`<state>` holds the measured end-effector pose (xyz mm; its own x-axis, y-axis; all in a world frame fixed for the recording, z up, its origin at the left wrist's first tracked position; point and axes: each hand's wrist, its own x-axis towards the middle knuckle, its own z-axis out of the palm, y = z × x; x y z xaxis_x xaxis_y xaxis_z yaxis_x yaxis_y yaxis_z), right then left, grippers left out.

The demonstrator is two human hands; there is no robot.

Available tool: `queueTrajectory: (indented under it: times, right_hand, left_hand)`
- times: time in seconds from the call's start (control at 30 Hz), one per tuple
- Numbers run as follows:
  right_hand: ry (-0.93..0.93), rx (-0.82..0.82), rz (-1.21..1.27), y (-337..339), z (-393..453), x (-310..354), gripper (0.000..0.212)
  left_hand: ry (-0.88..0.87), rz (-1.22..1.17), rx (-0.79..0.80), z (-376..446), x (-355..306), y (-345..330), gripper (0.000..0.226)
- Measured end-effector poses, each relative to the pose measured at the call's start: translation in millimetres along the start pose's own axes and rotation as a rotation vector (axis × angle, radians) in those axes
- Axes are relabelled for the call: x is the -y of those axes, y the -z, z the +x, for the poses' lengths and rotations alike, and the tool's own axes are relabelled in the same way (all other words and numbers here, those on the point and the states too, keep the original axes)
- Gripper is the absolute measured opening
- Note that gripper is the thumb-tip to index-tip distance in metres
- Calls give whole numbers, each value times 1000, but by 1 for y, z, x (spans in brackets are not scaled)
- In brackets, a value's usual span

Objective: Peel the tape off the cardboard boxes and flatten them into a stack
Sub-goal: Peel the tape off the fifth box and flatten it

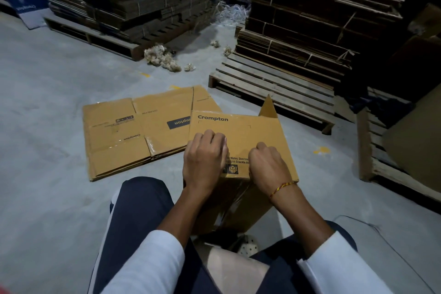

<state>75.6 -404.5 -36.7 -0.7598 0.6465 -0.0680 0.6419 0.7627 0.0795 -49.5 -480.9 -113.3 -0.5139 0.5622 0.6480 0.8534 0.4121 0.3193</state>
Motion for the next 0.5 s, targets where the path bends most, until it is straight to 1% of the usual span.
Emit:
queueTrajectory:
  times: [0.13,0.23,0.37,0.43,0.5]
  right_hand:
    - [59,56,-174,10,4,9,17]
    - [63,106,-207,9,11,11,20]
    - [100,123,-95,5,16,2,25]
    - [155,157,29,1,16,-11,21]
    - [201,186,209,-3,14,-25,16]
  left_hand:
    - [1,6,10,-1,0,0,22]
    - [5,7,14,-2,1,0,23]
    - [20,7,15,-4,3,1,21]
    - [25,10,10,-5,4,3,20]
    - [23,6,10,-5,3,4,19]
